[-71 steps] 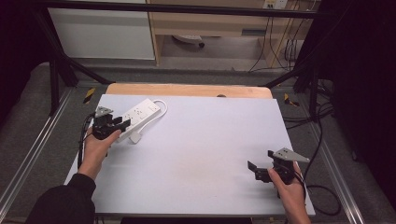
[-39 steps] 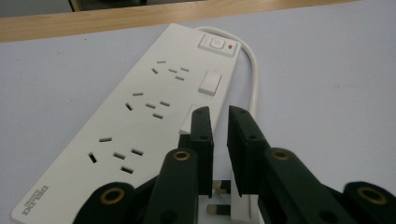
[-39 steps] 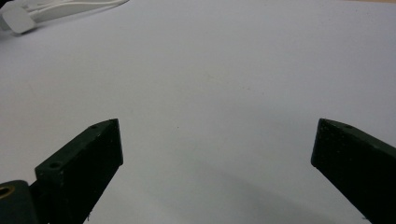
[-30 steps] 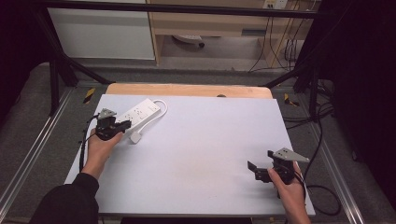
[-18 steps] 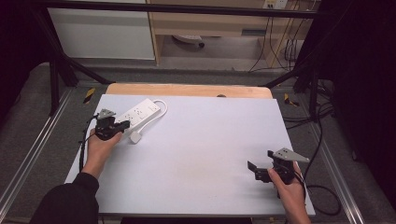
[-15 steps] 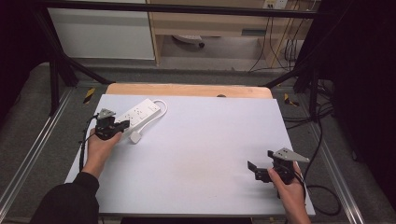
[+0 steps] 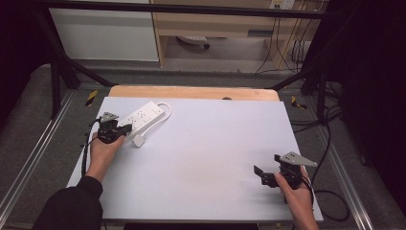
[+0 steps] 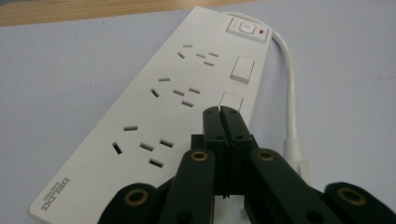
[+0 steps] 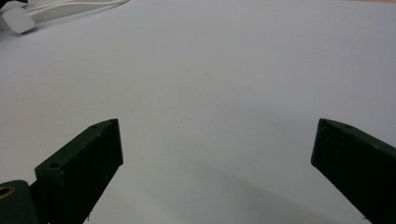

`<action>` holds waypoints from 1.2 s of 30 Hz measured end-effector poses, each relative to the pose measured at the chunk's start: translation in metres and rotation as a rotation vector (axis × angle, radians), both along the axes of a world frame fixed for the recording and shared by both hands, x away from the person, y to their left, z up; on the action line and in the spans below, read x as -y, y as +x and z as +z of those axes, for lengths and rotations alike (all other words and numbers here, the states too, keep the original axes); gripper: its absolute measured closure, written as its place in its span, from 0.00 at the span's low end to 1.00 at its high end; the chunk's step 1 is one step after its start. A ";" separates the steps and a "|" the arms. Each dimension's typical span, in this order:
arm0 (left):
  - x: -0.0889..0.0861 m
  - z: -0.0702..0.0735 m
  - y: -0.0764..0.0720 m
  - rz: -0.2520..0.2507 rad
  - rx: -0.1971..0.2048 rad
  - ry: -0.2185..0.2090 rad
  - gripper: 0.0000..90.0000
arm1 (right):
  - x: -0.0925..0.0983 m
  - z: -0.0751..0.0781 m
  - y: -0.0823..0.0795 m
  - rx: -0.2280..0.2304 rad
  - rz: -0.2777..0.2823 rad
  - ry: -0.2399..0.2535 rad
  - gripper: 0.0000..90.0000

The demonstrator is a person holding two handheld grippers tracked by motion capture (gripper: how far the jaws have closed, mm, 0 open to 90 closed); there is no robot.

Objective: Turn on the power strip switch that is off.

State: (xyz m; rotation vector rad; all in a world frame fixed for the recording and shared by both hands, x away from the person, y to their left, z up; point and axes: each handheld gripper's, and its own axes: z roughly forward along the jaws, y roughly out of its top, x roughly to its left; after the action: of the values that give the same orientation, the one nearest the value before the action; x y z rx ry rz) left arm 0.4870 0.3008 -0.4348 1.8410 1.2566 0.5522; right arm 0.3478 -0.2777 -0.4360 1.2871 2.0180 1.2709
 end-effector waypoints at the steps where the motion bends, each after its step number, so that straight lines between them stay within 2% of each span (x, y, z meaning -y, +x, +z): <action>1: 0.000 0.000 0.000 0.000 0.000 0.002 1.00 | 0.000 0.000 0.000 -0.001 0.001 0.000 0.03; 31: 0.000 -0.002 -0.001 0.008 0.000 0.020 1.00 | 0.000 0.000 0.000 0.000 -0.002 0.000 0.03; 36: -0.003 -0.004 -0.003 0.016 0.007 0.001 1.00 | 0.000 0.000 0.000 0.001 -0.002 0.000 0.03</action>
State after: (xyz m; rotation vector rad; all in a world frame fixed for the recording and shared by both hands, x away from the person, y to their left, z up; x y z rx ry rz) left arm 0.4842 0.3041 -0.4389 1.8295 1.2679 0.5675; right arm 0.3475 -0.2780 -0.4358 1.2885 2.0154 1.2705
